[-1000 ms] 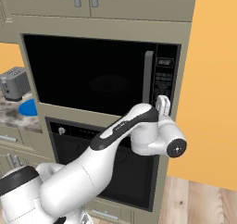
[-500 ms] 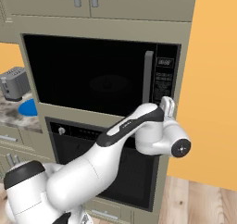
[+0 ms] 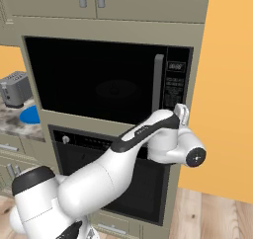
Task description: Pick the mushroom from the counter and place it in the microwave. Then turn on the microwave.
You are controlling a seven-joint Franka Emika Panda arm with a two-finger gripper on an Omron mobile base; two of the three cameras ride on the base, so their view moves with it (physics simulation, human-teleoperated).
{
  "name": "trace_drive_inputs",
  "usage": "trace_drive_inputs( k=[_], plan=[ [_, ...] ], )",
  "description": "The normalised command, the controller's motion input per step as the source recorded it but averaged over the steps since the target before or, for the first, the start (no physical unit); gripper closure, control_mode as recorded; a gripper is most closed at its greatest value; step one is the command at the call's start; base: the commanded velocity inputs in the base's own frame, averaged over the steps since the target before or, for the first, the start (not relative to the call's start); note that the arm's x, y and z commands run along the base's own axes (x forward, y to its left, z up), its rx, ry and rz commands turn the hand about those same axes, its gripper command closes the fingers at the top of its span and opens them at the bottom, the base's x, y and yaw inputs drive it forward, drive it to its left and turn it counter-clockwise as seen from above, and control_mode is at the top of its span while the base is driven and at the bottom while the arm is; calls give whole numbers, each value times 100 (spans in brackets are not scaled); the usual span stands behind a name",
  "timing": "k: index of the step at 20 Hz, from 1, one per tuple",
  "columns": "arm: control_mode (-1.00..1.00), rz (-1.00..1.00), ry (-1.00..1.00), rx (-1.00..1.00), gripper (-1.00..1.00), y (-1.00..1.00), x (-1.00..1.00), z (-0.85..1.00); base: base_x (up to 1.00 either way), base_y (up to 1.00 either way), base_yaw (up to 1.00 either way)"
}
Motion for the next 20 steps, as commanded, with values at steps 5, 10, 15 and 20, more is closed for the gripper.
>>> trace_drive_inputs(
  k=[5,10,15,20],
  plan=[
    [-100,0,0,3,-100,0,18,-1,0,0,0],
    [-100,0,0,2,-100,0,22,-1,0,0,0],
    [-100,0,0,3,-100,-4,15,-6,0,0,0],
    [-100,0,0,3,-100,-3,10,-12,0,0,0]
  ],
)
